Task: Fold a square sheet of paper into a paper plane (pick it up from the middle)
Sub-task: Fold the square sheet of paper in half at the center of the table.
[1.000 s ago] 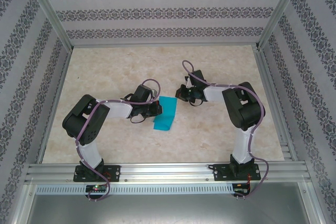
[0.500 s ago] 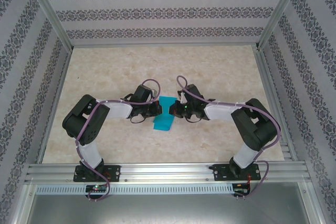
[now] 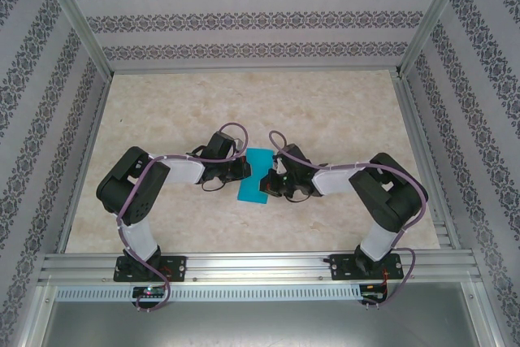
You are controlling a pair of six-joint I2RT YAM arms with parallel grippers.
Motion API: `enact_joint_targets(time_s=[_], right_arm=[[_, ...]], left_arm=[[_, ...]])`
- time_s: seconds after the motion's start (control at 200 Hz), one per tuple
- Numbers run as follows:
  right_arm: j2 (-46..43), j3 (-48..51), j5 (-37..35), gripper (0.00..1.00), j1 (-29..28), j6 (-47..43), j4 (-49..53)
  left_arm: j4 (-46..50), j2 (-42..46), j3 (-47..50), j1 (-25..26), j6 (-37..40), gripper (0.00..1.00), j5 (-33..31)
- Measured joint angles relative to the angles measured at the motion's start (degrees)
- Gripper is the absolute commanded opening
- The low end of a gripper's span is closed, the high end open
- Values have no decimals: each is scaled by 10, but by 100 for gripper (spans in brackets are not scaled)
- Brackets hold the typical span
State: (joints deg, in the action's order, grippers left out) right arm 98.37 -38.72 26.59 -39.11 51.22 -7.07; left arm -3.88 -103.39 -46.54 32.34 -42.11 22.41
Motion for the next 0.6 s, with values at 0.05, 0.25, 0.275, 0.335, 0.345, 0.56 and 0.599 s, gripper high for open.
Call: enact_joint_targets(time_s=[0.05, 0.25, 0.275, 0.335, 0.345, 0.56, 0.599], right_arm=[[-1, 5, 0, 0, -2, 0, -8], [-28, 25, 0, 1, -9, -3, 7], [-33, 25, -1, 1, -10, -4, 14], [-44, 22, -1, 1, -13, -6, 28], [-45, 21, -1, 1, -13, -7, 30], [-22, -46, -1, 1, -14, -18, 42], [-13, -53, -1, 1, -16, -18, 38]], left_arm=[[-2, 0, 1, 0, 0, 0, 0], [-8, 1, 5, 0, 0, 0, 0], [-9, 1, 5, 0, 0, 0, 0], [-9, 1, 5, 0, 0, 0, 0], [-9, 1, 5, 0, 0, 0, 0], [-9, 0, 5, 0, 0, 0, 0], [-9, 0, 5, 0, 0, 0, 0]])
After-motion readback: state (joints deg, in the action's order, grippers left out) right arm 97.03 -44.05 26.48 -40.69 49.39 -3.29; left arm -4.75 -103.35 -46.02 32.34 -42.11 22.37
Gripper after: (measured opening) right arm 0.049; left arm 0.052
